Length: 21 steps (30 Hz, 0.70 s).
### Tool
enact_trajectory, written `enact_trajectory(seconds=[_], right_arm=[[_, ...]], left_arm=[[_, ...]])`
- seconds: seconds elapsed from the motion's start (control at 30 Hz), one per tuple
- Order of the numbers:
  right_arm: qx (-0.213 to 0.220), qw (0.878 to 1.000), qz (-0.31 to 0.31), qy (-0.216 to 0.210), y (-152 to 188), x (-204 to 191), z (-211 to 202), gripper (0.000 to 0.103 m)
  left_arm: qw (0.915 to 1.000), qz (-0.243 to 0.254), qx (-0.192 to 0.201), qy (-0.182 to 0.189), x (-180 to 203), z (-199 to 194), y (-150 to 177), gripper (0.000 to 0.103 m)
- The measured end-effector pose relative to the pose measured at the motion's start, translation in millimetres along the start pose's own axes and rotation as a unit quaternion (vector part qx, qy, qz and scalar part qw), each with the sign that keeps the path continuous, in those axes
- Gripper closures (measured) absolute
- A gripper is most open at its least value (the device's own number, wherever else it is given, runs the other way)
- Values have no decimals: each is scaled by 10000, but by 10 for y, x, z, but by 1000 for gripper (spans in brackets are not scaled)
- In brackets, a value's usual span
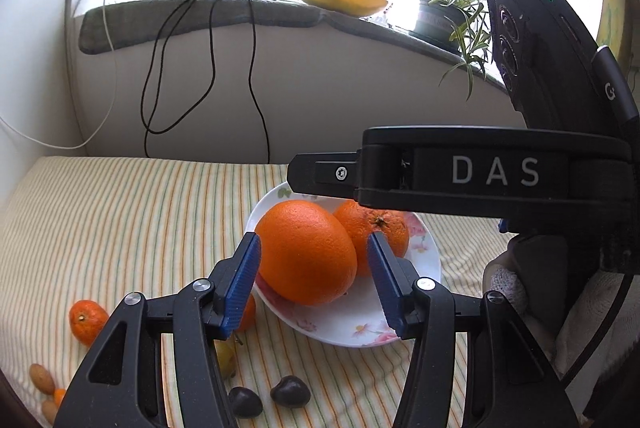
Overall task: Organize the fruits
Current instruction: 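Open the right gripper beside the first orange and withdraw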
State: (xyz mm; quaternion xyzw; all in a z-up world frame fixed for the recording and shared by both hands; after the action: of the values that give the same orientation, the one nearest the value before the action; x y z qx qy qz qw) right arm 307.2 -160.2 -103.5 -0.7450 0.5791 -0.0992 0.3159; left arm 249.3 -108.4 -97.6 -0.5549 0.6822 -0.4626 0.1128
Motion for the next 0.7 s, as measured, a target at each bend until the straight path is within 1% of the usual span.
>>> enact_trajectory(seconds=[0.1,0.23,0.33,0.4,0.5,0.6,0.7], right_arm=[[84,10000,15,17,22,28,-68,33],[227,9997,85,-7,74,63,-190,31],[372,9993,44,92,140,77,-297,31],[513,9986,41,124,189,67,-383,30],[782,9968,58,120,273,36,-536,23],[1046,9943,121,141,357,36,-685,23],[1246,9920,138,119,456,7,-825,22]], left_arm=[[10000,-12,-11,-29,-29,-74,41,50],[9999,65,-24,-159,-75,-200,112,49],[9997,17,37,-221,-123,-338,149,47],[9996,75,54,-285,-145,-438,184,47],[9990,97,133,-411,-204,-625,246,45],[9984,136,171,-528,-271,-816,336,41],[9972,158,227,-688,-373,-1028,438,41]])
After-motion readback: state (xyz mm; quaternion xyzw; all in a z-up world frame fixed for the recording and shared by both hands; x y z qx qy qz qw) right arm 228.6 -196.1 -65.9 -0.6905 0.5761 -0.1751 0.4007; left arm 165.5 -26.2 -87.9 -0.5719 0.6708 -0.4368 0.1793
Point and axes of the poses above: each gripper's, at about its wrist camera, not at the fingertips, and z roughly the way its jaws point, x to its right, y to its underside, the point moved 9 cm from there along z, roughly the way its jaws point, and after that the axes turned 13 degrees about y, right-handed, at the moved point
